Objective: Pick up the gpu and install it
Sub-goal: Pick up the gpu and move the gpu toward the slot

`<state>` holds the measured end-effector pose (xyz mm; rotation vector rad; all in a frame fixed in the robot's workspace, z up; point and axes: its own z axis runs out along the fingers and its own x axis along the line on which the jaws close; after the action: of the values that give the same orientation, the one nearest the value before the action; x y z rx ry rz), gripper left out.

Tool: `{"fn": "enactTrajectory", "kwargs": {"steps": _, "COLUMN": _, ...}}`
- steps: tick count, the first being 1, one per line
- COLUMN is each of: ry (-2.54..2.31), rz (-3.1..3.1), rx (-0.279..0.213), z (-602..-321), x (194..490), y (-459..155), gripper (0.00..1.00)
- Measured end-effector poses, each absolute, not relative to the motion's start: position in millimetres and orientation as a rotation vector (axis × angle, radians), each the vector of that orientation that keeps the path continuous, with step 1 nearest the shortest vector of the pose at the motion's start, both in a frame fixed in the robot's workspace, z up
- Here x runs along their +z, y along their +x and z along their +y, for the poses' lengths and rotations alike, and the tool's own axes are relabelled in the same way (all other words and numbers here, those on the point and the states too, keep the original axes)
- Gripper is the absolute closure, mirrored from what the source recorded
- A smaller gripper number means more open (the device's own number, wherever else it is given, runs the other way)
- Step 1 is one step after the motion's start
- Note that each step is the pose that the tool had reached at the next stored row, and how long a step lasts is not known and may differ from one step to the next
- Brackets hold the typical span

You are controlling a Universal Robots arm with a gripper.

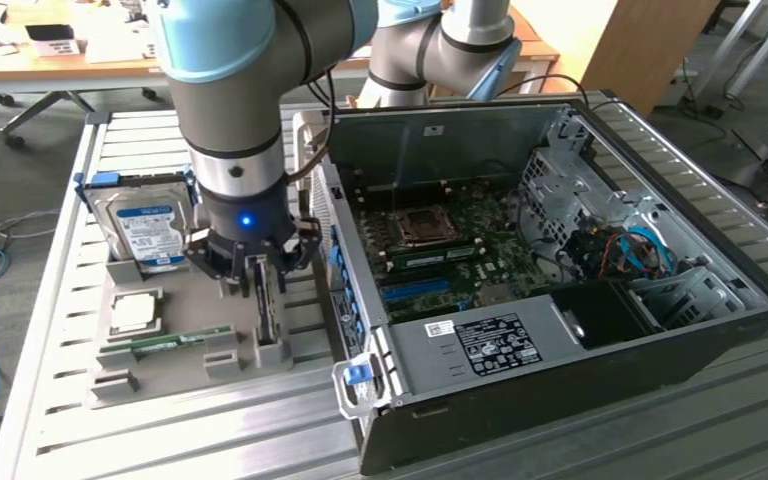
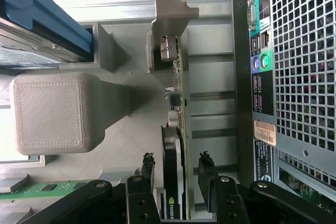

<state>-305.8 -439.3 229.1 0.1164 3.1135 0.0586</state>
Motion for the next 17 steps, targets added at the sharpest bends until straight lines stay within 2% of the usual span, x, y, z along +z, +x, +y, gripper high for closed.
{"fn": "enactTrajectory", "kwargs": {"steps": 17, "ry": 0.117, "rz": 3.113, "rx": 0.058, "z": -441.0, "x": 228.2, "y": -306.9, "gripper": 0.53}}
